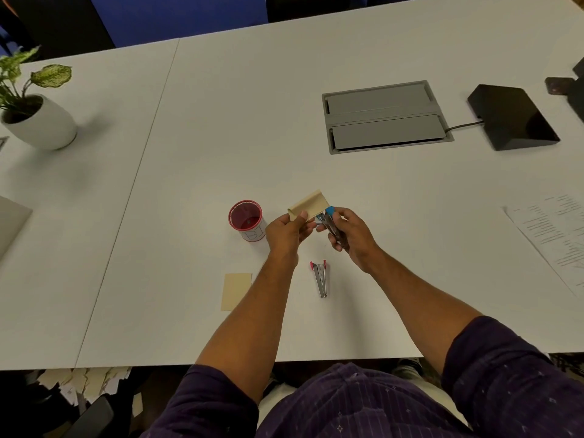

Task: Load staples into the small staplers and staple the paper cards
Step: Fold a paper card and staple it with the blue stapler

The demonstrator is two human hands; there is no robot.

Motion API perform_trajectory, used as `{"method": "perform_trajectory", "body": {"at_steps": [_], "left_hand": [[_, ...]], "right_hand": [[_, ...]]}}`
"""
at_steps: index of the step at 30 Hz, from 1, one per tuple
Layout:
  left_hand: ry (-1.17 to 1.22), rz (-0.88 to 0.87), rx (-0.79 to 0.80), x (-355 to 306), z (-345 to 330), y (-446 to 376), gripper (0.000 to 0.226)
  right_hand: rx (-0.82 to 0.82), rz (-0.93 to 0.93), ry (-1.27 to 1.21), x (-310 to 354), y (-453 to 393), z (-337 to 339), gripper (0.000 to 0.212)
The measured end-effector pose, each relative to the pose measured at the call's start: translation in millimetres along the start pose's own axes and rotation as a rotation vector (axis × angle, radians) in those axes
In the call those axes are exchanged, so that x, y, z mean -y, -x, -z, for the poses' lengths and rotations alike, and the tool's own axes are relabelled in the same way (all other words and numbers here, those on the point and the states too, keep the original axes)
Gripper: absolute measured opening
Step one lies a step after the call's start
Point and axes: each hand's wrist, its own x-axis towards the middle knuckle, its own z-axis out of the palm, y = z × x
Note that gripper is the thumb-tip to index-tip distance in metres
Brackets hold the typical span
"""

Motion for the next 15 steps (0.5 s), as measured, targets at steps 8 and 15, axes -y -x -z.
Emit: {"method": "perform_trajectory", "body": {"at_steps": [8, 15], "left_hand": [[-0.082, -0.039, 0.024, -1.1, -0.7, 0.0, 0.003], [-0.264, -0.129, 0.005, 1.4, -4.6, -1.9, 0.008]], "right_hand": [[0.001, 0.048, 0.014, -3.1, 2.2, -3.6, 0.029], [-0.049, 0.045, -0.037, -2.9, 1.4, -6.4, 0.025]]}}
